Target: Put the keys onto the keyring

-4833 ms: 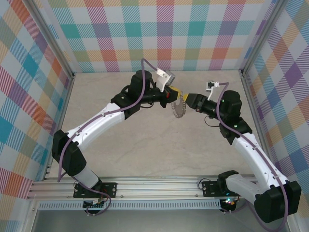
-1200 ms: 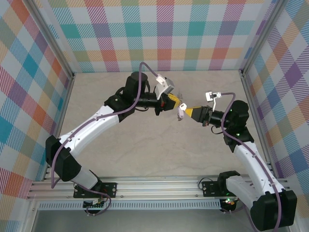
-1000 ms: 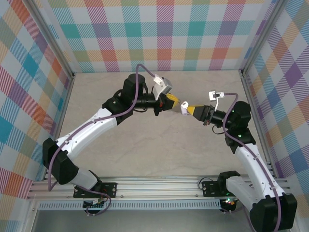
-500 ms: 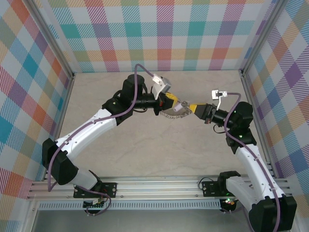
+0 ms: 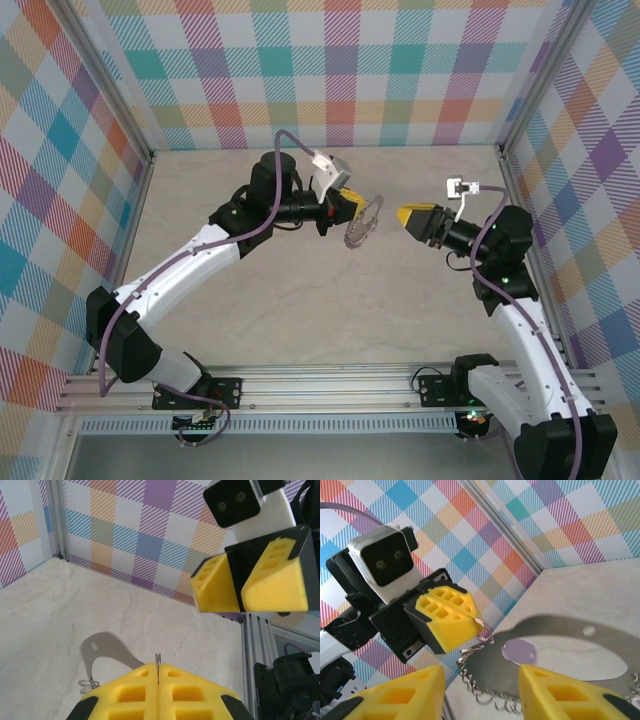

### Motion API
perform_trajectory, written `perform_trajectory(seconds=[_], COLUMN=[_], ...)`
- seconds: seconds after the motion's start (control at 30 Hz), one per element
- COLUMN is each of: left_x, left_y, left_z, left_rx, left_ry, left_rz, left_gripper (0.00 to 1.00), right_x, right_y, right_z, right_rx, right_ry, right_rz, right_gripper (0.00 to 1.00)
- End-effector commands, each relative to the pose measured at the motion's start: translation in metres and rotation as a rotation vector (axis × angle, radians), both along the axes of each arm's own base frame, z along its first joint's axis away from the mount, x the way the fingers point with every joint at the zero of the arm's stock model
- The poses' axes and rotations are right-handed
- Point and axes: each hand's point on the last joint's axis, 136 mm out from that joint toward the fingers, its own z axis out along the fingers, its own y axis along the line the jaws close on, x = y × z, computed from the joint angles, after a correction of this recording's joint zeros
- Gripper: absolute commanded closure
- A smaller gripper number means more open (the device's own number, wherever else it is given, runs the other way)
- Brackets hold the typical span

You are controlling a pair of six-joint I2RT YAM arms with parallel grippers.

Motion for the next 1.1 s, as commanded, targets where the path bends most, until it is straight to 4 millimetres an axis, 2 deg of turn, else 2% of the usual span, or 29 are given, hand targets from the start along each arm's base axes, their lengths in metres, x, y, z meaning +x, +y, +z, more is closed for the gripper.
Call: perform_trajectory(seconds=[0.0,0.17,0.57,1.07], left_x=[-0.007,-0.007,-0.01,-0.013], left_y=[0.004,0.003,-0.001,-0.005], left_z=[0.036,0.037,0.039,0.04], left_rx=[-0.06,-0.062,-0.069,-0.069], left_ry=[-0.08,-0.077,-0.07,-0.063], left_rz=[-0.027,-0.036,-0.058,-0.081], left_gripper=[1.0,1.0,1.0,1.0], right_x=[0.005,0.014,0.021,0.024], right_y=[0.001,0.011,0.043,0.054], right_z=[0.019,0.022,0.017,0.015], right_rx=[-0.014,-0.011,-0.033,-0.035], right_ry=[-0.065,-0.058,-0.062,-0.065], right_rz=[0.016,0.064,0.15,0.193], right_gripper=[0.52,0.51,0.53,0.66])
